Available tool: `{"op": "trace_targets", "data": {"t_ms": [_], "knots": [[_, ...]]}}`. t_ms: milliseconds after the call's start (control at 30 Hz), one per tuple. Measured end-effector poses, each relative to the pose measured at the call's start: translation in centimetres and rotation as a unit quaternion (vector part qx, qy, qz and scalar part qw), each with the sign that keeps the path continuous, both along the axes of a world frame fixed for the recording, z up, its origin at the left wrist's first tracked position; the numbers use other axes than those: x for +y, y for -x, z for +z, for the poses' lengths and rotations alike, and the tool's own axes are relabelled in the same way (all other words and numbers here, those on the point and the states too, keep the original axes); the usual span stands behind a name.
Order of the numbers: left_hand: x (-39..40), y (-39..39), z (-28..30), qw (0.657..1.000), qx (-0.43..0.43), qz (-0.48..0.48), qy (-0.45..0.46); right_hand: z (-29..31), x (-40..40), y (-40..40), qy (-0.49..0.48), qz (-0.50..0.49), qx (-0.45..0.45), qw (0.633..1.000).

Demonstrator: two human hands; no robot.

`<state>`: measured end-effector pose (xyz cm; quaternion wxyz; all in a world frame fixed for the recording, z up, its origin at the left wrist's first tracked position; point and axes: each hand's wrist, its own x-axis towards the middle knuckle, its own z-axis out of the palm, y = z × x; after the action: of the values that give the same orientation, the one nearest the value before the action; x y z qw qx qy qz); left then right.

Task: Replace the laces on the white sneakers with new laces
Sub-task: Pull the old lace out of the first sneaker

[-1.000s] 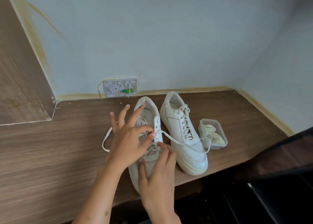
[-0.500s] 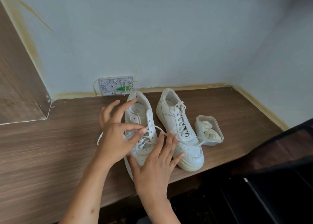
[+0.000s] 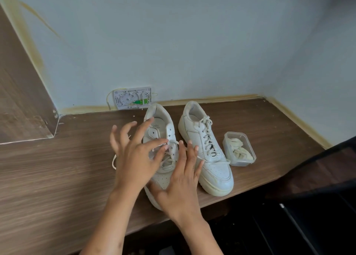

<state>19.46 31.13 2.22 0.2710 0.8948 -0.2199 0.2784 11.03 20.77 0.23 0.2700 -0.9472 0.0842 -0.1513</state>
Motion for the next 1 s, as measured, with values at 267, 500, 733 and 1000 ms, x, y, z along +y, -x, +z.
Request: {"op": "trace_targets", "data": {"t_ms": [267, 500, 733, 1000], "knots": [[-1.0, 0.8, -0.1, 0.996, -0.001, 0.085, -0.016, 0.0, 1.1, -0.6, -0.009, -0.072, -0.005, 0.997], [0.8, -0.4, 0.0, 0.98, 0.005, 0.167, 0.104, 0.1, 1.4, -0.5, -0.047, -0.109, -0.017, 0.993], [2.3, -1.1, -1.2, 0.954, 0.151, 0.233, 0.113, 0.2, 1.5, -0.5, -0.049, -0.103, -0.019, 0.993], [0.1, -0.5, -0.2, 0.998, 0.011, 0.06, 0.031, 0.3, 1.6, -0.6, -0.045, -0.094, -0.02, 0.994]]}}
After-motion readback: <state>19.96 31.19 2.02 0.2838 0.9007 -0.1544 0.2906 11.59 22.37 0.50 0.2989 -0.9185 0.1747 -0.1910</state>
